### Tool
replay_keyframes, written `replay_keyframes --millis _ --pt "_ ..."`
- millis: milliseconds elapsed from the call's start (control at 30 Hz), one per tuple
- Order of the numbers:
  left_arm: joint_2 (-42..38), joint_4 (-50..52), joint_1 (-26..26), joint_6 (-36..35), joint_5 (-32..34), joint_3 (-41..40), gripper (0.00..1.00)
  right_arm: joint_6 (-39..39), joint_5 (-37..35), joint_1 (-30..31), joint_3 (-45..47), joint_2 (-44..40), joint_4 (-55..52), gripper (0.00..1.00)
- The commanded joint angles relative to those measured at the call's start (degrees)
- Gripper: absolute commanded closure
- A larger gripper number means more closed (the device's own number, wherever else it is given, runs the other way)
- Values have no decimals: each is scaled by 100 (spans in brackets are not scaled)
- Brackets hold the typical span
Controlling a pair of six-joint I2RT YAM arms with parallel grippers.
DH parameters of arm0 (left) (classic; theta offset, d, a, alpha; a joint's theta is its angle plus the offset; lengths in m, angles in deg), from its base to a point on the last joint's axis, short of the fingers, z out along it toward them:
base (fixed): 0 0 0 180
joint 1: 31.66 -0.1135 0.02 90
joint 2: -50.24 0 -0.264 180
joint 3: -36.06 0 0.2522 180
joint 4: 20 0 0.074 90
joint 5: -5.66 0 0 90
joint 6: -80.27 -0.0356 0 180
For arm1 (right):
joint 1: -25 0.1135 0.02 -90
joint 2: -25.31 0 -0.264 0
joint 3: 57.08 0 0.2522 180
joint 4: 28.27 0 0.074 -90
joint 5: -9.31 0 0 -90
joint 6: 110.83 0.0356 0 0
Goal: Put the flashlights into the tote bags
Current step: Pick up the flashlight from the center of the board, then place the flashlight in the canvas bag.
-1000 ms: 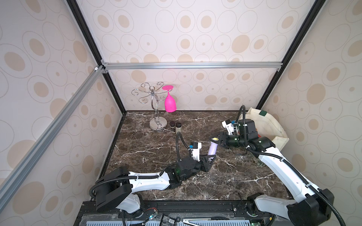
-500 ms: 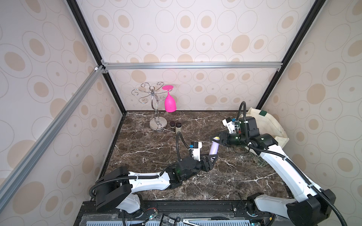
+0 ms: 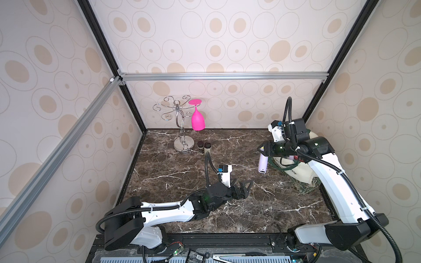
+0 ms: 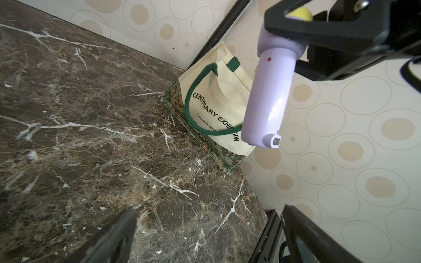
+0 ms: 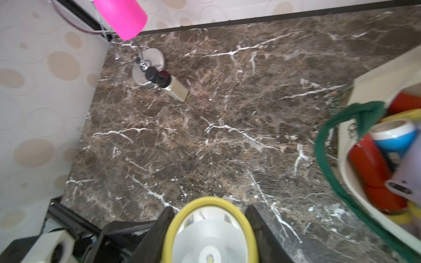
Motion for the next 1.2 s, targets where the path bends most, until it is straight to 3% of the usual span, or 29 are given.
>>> replay_keyframes --millis 0,500,800,1167 --pt "-154 285 34 -221 151 229 0 -181 -790 -47 -272 119 -495 100" --pt "-26 427 42 -374 10 493 0 -701 -2166 -1116 -1641 969 -529 100" --pt "-113 623 47 -443 60 619 0 -729 -2492 -1641 -2716 2030 -528 100" --pt "-222 540 52 -369 195 446 0 -566 -2425 -2463 -2006 2103 28 100"
